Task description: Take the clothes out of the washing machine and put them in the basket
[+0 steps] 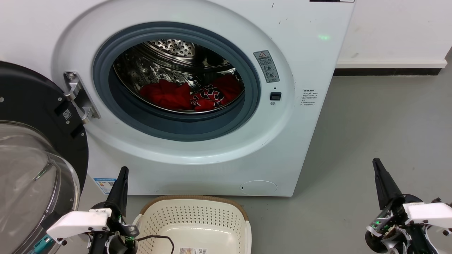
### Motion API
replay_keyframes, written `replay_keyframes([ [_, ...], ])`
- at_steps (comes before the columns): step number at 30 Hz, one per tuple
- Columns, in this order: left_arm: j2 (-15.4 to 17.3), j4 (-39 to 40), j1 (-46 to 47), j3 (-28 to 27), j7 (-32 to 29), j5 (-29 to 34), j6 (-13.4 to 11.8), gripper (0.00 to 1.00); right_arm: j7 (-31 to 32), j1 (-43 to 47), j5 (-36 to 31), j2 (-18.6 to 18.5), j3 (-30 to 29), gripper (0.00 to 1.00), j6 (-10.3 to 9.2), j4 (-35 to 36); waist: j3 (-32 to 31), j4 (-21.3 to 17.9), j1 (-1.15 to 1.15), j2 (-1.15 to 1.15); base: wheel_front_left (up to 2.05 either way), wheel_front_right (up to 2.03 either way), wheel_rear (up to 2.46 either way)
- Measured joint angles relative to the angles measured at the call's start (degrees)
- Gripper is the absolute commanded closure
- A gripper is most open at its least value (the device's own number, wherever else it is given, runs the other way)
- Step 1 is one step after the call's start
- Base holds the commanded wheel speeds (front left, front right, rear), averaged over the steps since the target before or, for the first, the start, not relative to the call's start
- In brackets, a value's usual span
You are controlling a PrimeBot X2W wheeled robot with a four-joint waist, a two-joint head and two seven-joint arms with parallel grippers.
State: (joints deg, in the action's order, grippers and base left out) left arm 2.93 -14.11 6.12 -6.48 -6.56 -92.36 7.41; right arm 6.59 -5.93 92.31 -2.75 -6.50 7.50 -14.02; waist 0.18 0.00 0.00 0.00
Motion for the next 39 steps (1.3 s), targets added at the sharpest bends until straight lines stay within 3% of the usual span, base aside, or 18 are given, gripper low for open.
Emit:
replay_keyframes([
  [38,0.0,-0.3,-0.1,0.1,0.0,0.0,0.0,1.0,0.0,0.1,0.0,0.0,0.0,1.0,0.01,-0.2,0.0,0.0,0.0,0.0,0.0,0.0,0.0],
  [39,-0.1,-0.7,-0.4,0.1,0.0,0.0,-0.1,0.0,0.0,0.4,0.0,0.1,0.0,0.0,0.0,-0.7,0.0,0.0,0.0,0.0,0.0,0.0,0.0],
])
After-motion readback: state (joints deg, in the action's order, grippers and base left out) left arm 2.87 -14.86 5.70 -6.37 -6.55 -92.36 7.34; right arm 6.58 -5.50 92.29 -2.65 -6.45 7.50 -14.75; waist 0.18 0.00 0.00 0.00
